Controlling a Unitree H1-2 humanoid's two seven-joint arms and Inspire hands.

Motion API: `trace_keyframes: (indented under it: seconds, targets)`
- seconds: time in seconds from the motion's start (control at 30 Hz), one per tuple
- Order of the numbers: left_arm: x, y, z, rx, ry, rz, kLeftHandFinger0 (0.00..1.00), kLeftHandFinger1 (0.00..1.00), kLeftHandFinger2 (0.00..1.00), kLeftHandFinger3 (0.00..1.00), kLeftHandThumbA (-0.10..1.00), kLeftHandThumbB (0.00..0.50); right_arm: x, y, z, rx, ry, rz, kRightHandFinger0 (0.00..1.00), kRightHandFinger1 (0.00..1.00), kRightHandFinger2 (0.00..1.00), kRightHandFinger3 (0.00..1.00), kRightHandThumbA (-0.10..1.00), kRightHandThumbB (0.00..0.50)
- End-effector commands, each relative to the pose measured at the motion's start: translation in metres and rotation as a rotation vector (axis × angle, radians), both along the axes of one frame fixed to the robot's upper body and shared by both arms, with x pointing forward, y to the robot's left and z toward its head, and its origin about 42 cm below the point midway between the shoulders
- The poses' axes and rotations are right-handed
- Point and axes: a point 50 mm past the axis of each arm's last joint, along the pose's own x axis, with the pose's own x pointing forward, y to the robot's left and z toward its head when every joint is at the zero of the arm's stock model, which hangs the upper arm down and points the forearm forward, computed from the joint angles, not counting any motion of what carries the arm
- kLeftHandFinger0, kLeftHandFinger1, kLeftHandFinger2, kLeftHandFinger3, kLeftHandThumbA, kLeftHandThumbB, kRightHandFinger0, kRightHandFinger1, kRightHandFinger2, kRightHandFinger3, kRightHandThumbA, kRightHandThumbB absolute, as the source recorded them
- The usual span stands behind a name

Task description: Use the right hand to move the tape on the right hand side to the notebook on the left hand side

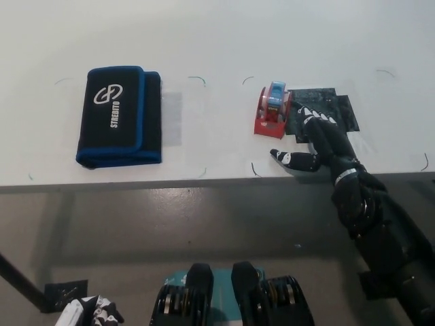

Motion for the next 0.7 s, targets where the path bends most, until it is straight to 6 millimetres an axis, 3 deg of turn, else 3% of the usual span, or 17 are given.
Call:
trace_keyframes:
  seconds: [0.0, 0.3, 0.47, 0.5, 0.67]
  targets:
    - [-0.001, 0.005, 0.010, 0.023, -0.028, -0.023, 0.20, 0.14, 0.19, 0.36, 0.05, 0.093, 0.009, 0.011, 0.028, 0.016, -0.109, 0.047, 1.00, 1.00, 1.00, 1.00, 0.86, 0.364]
    - [0.000, 0.005, 0.011, 0.019, -0.035, -0.020, 0.20, 0.14, 0.18, 0.36, 0.01, 0.096, 0.006, 0.000, 0.016, 0.042, -0.072, 0.026, 1.00, 1.00, 1.00, 1.00, 0.84, 0.352]
    - [-0.003, 0.008, 0.012, 0.024, -0.035, -0.013, 0.20, 0.14, 0.18, 0.36, 0.02, 0.092, 0.015, 0.006, 0.010, 0.051, -0.055, 0.034, 1.00, 1.00, 1.00, 1.00, 0.82, 0.343]
    - [-0.005, 0.009, 0.012, 0.026, -0.039, -0.010, 0.20, 0.14, 0.18, 0.36, 0.02, 0.093, 0.018, 0.011, 0.010, 0.053, -0.051, 0.039, 1.00, 1.00, 1.00, 1.00, 0.82, 0.360]
    - [-0.009, 0.007, 0.011, 0.011, -0.038, -0.006, 0.22, 0.16, 0.20, 0.36, 0.03, 0.091, 0.046, 0.025, 0.034, 0.017, -0.072, 0.047, 1.00, 1.00, 1.00, 1.00, 0.85, 0.368]
